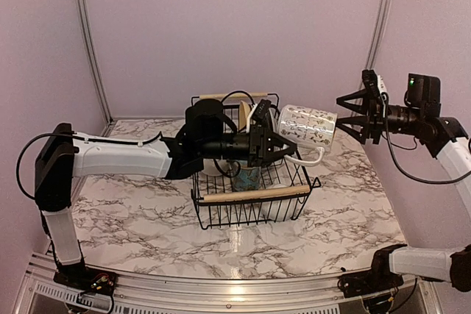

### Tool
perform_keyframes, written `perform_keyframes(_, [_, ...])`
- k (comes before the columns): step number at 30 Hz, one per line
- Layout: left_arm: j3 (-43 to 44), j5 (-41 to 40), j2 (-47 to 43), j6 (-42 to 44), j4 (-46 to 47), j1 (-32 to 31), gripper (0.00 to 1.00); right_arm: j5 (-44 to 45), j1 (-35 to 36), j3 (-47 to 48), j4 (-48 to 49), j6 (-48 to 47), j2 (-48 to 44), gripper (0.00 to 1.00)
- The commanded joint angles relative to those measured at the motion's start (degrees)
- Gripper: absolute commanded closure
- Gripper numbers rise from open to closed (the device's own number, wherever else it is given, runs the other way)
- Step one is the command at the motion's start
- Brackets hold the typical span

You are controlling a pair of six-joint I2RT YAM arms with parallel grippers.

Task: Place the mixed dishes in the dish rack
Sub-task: Pass from the right arm to the left, then place the upside down cup on the dish rack.

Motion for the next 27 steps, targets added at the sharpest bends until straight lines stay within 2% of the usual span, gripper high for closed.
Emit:
perform_keyframes(1, [3.4,-5.27,-9.27,16.84,-15.24,2.35,1.0,1.53,0.54,-0.73,-5.28,-2.84,-1.35,0.32])
perform_keyframes(6, [11.73,-16.39,-11.32,32.89,-42.46,2.39,1.0,2.98,0.25,-4.74,-6.05,-3.45,-4.17,0.3])
perform_keyframes(10, [15.49,-25.32,-12.01,41.73,-55.95,2.39,1.0,3.66,0.18,-7.68,-5.25,-2.81,-6.17,0.3])
perform_keyframes(14, [18.53,-30.87,-12.03,49.24,-67.97,2.3,1.0,3.95,0.02,-10.06,-4.2,-1.89,-6.81,0.3])
perform_keyframes(22, [20.61,-42.14,-11.47,56.51,-80.52,1.65,1.0,3.11,-0.13,-13.08,-2.2,-0.37,-7.01,0.3])
perform_keyframes(27, [21.86,-43.06,-9.88,60.5,-83.68,0.56,1.0,2.64,-0.09,-14.51,-1.01,0.96,-7.4,0.3])
